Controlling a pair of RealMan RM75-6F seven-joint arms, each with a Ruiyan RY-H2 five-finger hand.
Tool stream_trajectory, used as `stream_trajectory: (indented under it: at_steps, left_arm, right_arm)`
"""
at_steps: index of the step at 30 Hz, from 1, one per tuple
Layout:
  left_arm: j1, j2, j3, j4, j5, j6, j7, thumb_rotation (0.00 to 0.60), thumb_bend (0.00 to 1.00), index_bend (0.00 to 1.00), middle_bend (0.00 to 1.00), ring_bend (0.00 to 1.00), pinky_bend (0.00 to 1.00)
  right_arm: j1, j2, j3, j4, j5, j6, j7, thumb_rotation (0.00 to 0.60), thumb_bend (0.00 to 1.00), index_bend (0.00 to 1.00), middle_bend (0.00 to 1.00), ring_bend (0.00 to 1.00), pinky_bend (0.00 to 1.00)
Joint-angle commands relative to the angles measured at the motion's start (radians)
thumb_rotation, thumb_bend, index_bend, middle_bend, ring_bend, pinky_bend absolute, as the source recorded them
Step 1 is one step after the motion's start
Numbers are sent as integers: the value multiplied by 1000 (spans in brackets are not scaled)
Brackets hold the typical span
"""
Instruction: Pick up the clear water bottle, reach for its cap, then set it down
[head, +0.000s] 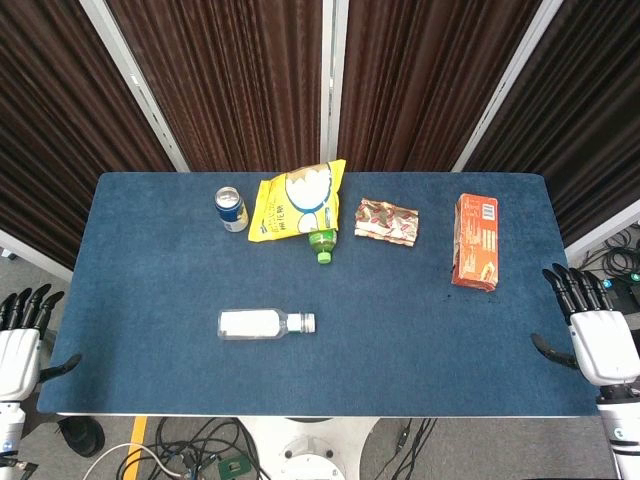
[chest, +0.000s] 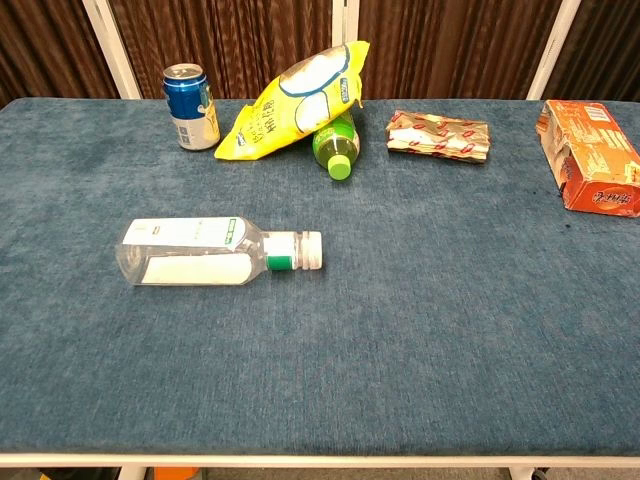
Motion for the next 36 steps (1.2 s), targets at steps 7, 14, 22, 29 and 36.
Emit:
stream_trajectory:
  at_steps: [7, 14, 22, 29, 36]
  left_arm:
    - [-4, -1, -5, 0, 3, -3, 4, 600, 44, 144, 68, 0, 31]
    - [-67, 6, -29, 3, 48, -48, 4, 600, 43, 144, 67, 0, 30]
    - [-253, -16, -91, -15, 92, -234, -38, 600, 42, 143, 68, 0, 55]
    - [-413, -90, -102, -36, 33, -473, 5, 600, 42, 130, 67, 0, 69]
    - [-481, -153, -85, -53, -64, -590, 81, 600, 42, 127, 68, 0, 85]
  right_arm:
    - [3, 0, 0, -1, -1, -1, 1, 600, 158, 0, 42, 0, 0]
    - [5, 14, 12, 1, -9, 19, 17, 600, 157, 0, 39, 0, 0]
    - [33, 25, 27, -2, -11, -6, 12, 600, 158, 0, 35, 0, 0]
    - [54, 30, 28, 1, -6, -37, 4, 600, 158, 0, 35, 0, 0]
    - [63, 27, 26, 7, 10, -61, 3, 600, 159, 0, 35, 0, 0]
